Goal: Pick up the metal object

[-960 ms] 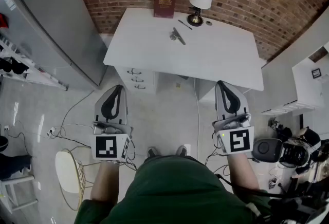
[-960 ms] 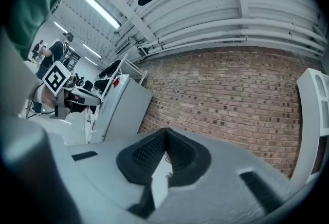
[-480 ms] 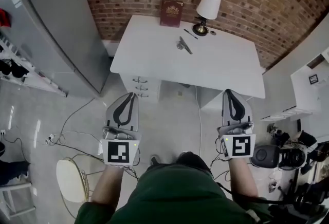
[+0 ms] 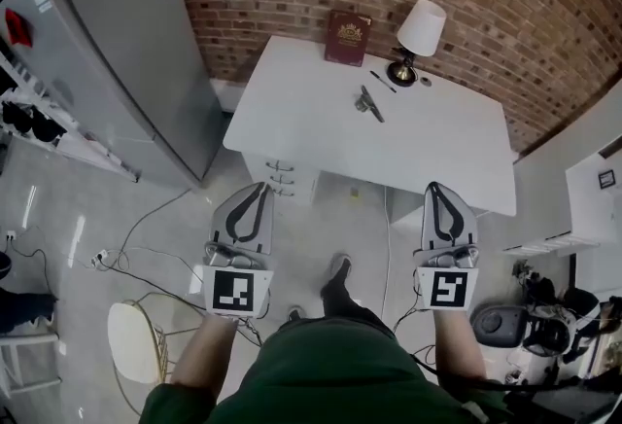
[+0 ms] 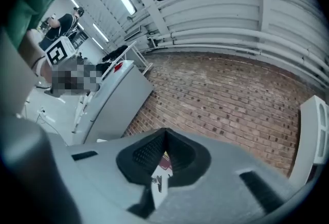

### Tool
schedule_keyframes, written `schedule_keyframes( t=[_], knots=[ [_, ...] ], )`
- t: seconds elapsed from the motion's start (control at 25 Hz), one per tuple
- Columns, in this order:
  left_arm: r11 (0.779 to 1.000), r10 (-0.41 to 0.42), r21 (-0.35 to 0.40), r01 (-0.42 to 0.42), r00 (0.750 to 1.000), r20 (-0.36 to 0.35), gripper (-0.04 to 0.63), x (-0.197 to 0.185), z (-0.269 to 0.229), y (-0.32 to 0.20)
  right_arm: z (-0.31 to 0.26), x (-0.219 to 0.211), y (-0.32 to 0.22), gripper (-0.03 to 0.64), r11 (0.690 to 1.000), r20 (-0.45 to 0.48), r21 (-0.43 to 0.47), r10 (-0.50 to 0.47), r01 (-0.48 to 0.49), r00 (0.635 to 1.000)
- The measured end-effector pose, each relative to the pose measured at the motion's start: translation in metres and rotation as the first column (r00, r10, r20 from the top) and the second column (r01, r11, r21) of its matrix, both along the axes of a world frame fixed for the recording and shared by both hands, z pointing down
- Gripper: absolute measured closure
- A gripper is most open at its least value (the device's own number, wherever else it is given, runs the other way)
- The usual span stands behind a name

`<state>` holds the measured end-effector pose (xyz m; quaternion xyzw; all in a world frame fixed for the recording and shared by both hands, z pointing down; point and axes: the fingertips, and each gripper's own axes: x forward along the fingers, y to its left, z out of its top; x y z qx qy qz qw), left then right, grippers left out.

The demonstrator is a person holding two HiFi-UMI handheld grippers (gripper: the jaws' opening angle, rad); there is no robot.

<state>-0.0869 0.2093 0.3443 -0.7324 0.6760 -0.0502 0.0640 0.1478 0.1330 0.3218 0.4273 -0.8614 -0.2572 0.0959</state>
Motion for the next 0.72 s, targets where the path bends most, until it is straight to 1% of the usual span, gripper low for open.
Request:
schedule_keyframes(
  t=[0.08,0.16,0.28,0.36,0.44,0.52,0.6,0.72],
  knots=[
    [1.000,-0.025,0.005,0.025,1.000,-0.019,0.581,-0.007,-0.006,-0.012,0.001,-0.005,-0.024,0.615,1.000,0.048,-0.016,-0.006,0.007,0.999],
    [0.999,-0.052,0.010,0.053,0.998,-0.039,0.581,-0.015,-0.014,-0.027,-0.001,-0.011,-0.047,0.614,0.999,0.071,-0.021,-0.023,0.024,0.997],
    [0.995,-0.086,0.044,0.087,0.996,-0.023,0.581,-0.017,-0.028,-0.058,-0.002,-0.016,-0.088,0.614,0.998,0.104,-0.046,-0.046,0.051,0.994],
    [0.994,-0.097,0.052,0.098,0.995,-0.015,0.581,-0.013,-0.033,-0.082,0.001,-0.018,-0.113,0.614,0.993,0.135,-0.068,-0.088,0.098,0.987],
    [0.994,-0.100,0.039,0.101,0.995,-0.018,0.581,-0.007,-0.031,-0.104,0.008,-0.021,-0.135,0.614,0.981,0.166,-0.109,-0.140,0.159,0.976],
    [0.994,-0.108,0.020,0.108,0.994,-0.014,0.581,-0.002,-0.026,-0.124,0.018,-0.023,-0.154,0.614,0.968,0.176,-0.145,-0.176,0.203,0.968],
    [0.993,-0.116,-0.005,0.116,0.993,-0.011,0.581,0.003,-0.020,-0.143,0.027,-0.021,-0.174,0.614,0.960,0.175,-0.172,-0.191,0.221,0.966],
    [0.990,-0.132,-0.043,0.131,0.991,-0.006,0.581,0.007,-0.012,-0.168,0.045,-0.010,-0.207,0.614,0.951,0.168,-0.216,-0.188,0.222,0.968]
  ],
)
